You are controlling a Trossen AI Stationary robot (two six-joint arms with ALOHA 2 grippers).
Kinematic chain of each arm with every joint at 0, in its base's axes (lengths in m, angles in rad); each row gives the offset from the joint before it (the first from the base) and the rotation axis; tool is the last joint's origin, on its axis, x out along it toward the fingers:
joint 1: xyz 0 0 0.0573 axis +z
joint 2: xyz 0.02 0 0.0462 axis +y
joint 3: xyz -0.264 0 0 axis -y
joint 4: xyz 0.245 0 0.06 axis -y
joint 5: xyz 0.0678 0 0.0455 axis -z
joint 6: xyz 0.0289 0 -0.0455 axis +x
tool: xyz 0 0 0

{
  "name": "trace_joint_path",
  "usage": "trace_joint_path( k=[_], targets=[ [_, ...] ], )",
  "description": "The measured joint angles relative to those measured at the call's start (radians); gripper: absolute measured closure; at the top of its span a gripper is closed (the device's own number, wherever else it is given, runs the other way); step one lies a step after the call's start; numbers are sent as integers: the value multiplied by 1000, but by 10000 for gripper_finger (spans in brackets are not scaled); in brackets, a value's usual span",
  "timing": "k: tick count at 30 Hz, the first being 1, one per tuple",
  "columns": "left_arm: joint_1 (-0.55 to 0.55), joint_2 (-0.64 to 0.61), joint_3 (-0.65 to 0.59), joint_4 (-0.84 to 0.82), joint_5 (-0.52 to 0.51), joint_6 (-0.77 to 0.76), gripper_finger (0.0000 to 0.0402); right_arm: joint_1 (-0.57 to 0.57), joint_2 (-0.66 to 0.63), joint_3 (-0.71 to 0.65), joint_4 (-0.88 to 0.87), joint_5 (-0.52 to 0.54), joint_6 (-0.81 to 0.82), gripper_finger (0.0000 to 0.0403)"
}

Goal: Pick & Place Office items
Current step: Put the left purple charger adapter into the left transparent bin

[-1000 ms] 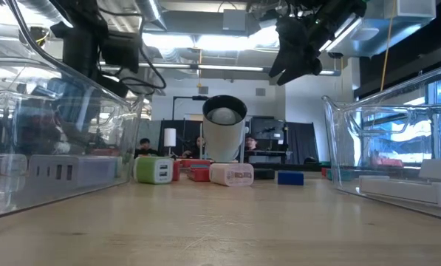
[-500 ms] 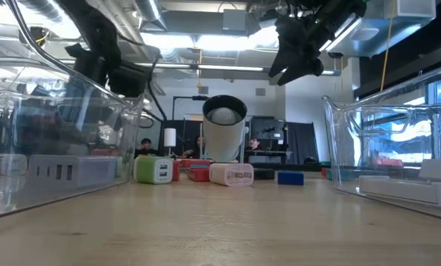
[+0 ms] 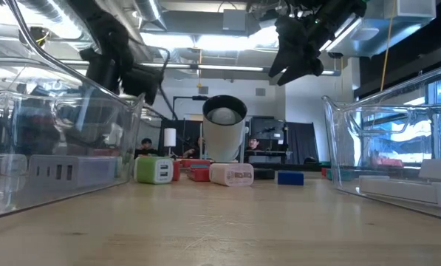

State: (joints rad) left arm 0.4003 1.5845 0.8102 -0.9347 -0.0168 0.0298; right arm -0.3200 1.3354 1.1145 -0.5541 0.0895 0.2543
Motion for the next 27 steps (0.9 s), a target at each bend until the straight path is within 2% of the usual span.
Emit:
trace_joint_path(
  k=[4, 8, 14, 17, 21, 27],
  targets=[
    [2, 1, 47, -20, 51, -53, 287, 0, 0, 0, 0, 0, 0, 159],
    [1, 1, 113, -56, 108, -105, 287, 0, 0, 0, 0, 0, 0, 159],
    [-7, -23, 246, -84, 98, -141, 287, 0, 0, 0, 0, 0, 0, 159],
    [-7, -62, 326, -47, 98, -156, 287, 0, 0, 0, -1, -1, 0, 159],
    [-7, -157, 404, 118, 97, -180, 287, 0, 0, 0, -1, -3, -4, 159],
    [-44, -358, 397, 585, 102, -236, 287, 0, 0, 0, -1, -3, -4, 159]
  ],
)
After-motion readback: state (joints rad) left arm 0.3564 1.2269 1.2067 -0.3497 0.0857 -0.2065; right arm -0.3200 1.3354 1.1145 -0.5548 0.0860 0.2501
